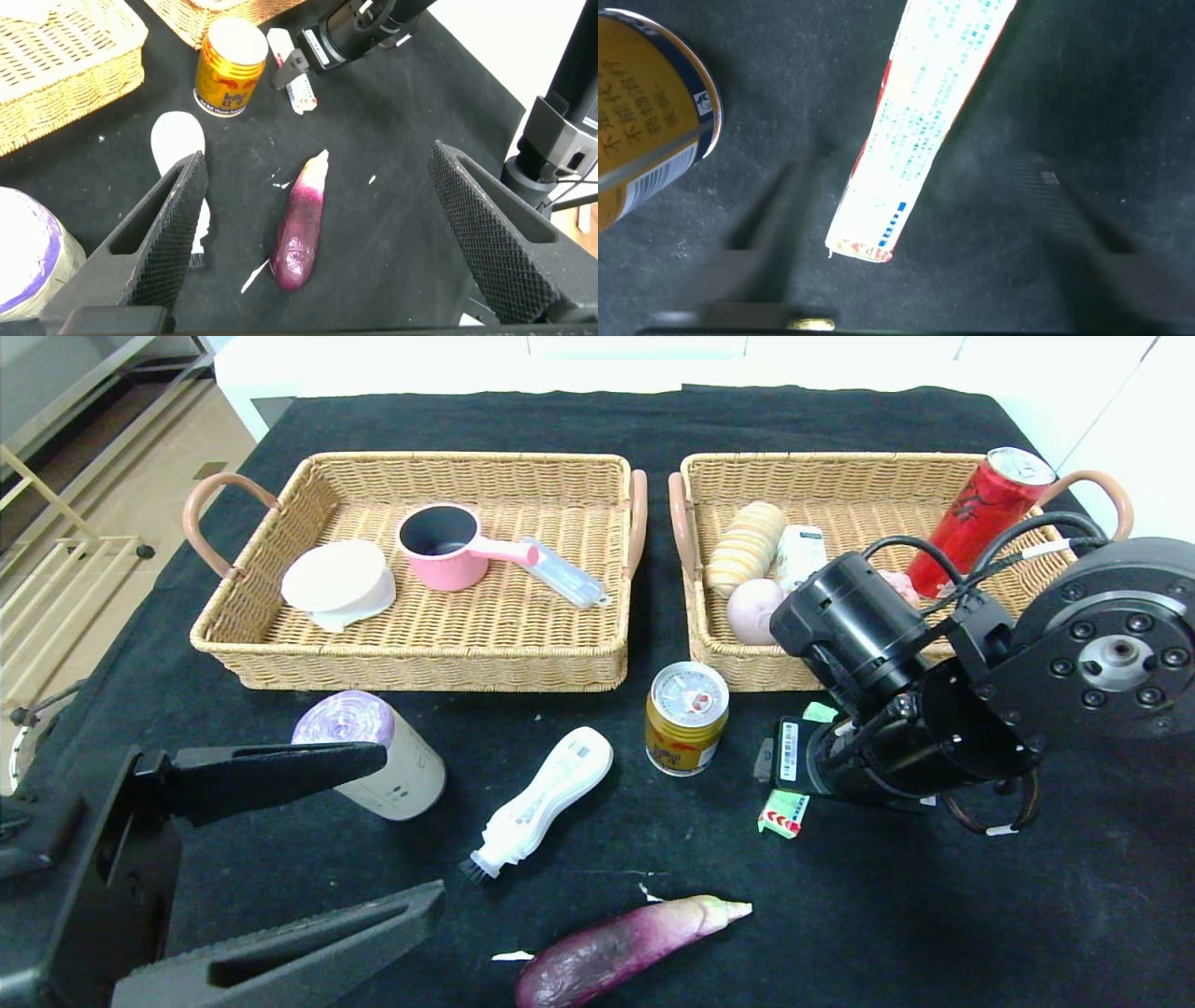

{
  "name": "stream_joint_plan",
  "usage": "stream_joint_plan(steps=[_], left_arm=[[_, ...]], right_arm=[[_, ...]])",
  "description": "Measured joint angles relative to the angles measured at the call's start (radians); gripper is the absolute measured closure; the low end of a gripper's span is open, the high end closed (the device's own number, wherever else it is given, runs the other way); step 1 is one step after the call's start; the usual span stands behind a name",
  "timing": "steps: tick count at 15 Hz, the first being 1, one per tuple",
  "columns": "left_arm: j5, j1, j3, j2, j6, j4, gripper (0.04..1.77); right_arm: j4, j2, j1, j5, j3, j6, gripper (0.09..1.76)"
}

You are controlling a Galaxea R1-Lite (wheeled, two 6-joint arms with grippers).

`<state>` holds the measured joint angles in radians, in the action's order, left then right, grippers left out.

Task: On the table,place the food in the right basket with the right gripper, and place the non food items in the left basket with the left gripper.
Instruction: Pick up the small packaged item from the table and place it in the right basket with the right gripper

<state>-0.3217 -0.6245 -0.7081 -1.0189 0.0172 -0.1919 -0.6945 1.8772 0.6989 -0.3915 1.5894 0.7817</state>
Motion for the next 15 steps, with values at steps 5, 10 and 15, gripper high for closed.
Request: stream_joint_plan(steps=[5, 10, 15], left_arm=[[0.000, 0.000, 0.000, -0.001, 0.000, 0.000, 0.09], [0.000, 0.000, 0.000, -0.001, 0.000, 0.000, 0.09], [-0.001, 0.013, 0.000, -0.002, 0.000, -0.004, 0.09]], right_arm=[[-0.001, 0.002, -0.001, -0.001, 0.000, 0.000, 1.02], [-0.001, 0.007, -0.001, 0.002, 0.000, 0.001, 1.49], [0.000, 0.012, -0.001, 0.002, -0.001, 0.001, 1.49]])
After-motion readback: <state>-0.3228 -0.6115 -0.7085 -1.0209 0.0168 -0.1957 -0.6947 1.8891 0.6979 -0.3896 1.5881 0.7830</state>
